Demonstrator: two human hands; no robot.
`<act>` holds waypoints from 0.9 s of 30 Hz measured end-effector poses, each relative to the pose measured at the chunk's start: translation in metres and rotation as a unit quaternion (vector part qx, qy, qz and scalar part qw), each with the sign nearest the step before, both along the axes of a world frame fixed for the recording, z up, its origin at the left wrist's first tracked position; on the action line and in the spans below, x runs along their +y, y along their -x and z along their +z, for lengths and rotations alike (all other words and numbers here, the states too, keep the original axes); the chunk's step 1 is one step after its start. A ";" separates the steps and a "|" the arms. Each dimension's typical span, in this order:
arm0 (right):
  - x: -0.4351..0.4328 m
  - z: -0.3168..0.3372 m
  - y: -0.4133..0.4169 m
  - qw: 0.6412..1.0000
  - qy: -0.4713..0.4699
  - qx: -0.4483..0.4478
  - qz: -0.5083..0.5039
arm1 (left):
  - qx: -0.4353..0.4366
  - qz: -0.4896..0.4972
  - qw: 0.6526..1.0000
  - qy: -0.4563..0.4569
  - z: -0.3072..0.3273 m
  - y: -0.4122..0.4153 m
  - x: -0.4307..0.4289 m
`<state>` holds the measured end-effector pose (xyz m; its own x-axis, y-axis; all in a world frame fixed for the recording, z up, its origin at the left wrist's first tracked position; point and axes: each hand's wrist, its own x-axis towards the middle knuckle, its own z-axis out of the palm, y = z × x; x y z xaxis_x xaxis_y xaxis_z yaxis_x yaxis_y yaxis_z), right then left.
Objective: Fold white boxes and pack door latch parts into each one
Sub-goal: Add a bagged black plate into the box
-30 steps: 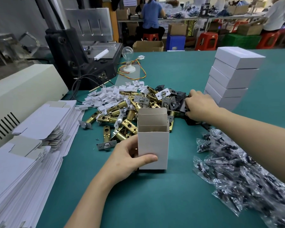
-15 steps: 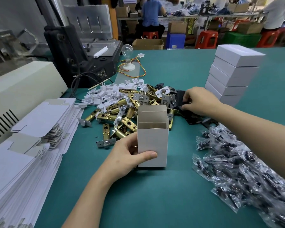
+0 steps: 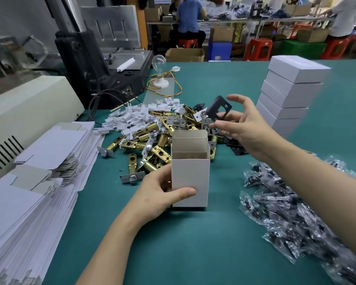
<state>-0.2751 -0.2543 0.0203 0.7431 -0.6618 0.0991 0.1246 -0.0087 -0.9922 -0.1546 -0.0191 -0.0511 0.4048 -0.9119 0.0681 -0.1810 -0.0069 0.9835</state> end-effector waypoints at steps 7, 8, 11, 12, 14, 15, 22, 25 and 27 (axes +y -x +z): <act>0.024 0.027 0.004 0.998 -0.019 -0.040 0.055 | 0.000 0.001 1.000 0.001 0.000 0.000 0.000; 0.027 0.032 0.004 0.998 0.002 -0.032 0.056 | 0.001 0.004 1.000 0.000 0.000 0.000 0.000; 0.039 0.044 0.006 0.990 0.128 0.000 0.059 | 0.004 0.005 1.000 0.001 0.001 0.001 0.000; 0.045 0.048 0.007 0.981 0.180 0.009 0.071 | 0.004 0.005 1.000 0.001 0.002 0.001 0.000; 0.056 0.054 0.007 0.953 0.288 0.042 0.088 | 0.003 0.003 1.000 0.002 0.002 0.001 0.000; 0.060 0.055 0.006 0.933 0.344 0.067 0.085 | 0.004 0.001 1.000 0.004 0.002 0.001 0.000; 0.078 0.051 -0.003 0.848 0.493 0.177 0.082 | 0.002 0.004 1.000 0.005 0.000 0.001 0.000; 0.081 0.049 -0.006 0.846 0.478 0.208 0.108 | 0.001 0.005 1.000 0.001 -0.002 0.000 0.000; 0.082 0.051 -0.007 0.855 0.457 0.216 0.119 | 0.000 0.004 1.000 0.002 -0.002 0.000 0.000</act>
